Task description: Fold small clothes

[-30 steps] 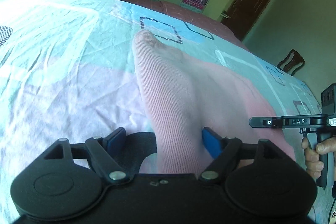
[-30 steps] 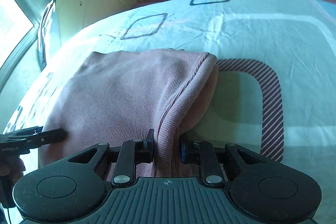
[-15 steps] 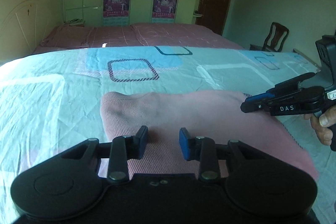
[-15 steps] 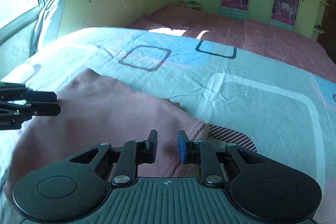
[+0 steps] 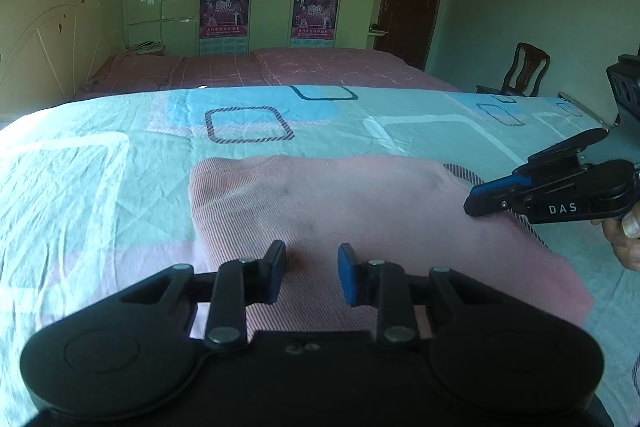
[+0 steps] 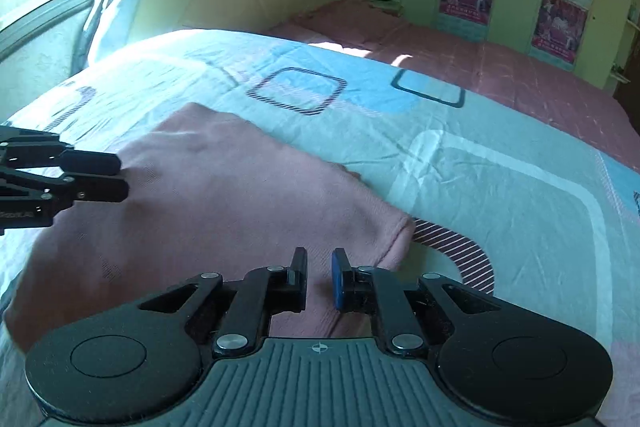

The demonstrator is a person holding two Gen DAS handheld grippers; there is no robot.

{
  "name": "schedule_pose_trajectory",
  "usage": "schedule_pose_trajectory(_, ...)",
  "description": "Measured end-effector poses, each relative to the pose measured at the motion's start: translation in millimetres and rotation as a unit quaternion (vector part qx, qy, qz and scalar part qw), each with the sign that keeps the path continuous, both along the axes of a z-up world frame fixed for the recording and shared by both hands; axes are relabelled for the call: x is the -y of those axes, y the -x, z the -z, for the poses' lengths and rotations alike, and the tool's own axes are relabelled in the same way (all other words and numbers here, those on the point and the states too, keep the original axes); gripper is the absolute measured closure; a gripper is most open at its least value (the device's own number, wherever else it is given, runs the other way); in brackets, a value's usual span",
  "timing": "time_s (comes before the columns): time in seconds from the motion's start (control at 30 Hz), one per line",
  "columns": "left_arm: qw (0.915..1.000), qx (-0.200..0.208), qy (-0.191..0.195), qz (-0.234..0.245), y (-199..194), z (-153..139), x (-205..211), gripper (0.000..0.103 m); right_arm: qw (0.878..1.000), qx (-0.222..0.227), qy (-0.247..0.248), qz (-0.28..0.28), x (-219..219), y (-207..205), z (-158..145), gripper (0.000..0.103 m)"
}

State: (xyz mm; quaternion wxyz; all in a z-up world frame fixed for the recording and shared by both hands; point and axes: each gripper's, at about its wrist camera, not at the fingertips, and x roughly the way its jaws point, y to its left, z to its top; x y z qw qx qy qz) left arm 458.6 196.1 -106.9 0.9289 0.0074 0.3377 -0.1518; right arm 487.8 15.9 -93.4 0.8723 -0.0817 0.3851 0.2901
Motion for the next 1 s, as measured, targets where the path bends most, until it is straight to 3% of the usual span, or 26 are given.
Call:
schedule_pose_trajectory(0.17, 0.9996, -0.004, -0.027, -0.005, 9, 13, 8, 0.076, 0.998, 0.005, 0.057, -0.017, 3, 22, 26, 0.095)
schedule_pose_trajectory(0.27, 0.9996, -0.007, -0.024, -0.016, 14, 9, 11, 0.078, 0.997, 0.006, 0.072, -0.001, 4, 21, 23, 0.095)
schedule_pose_trajectory(0.4, 0.9996, -0.004, -0.022, -0.016, 44, 2, 19, 0.078, 0.999, 0.007, 0.044, -0.020, 7, 47, 5, 0.095)
schedule_pose_trajectory(0.6, 0.9990, -0.002, -0.024, -0.037, 76, -3, 25, 0.078, 0.998, 0.005, 0.057, -0.032, 15, 85, 15, 0.095)
schedule_pose_trajectory(0.83, 0.9969, -0.042, -0.025, -0.062, 96, 13, 29, 0.078, 0.999, 0.003, 0.052, -0.014, 27, 93, 29, 0.095)
schedule_pose_trajectory(1.0, 0.9956, -0.043, -0.019, -0.081, 105, 13, 25, 0.078, 0.999, 0.007, 0.041, -0.001, 29, 94, 33, 0.095)
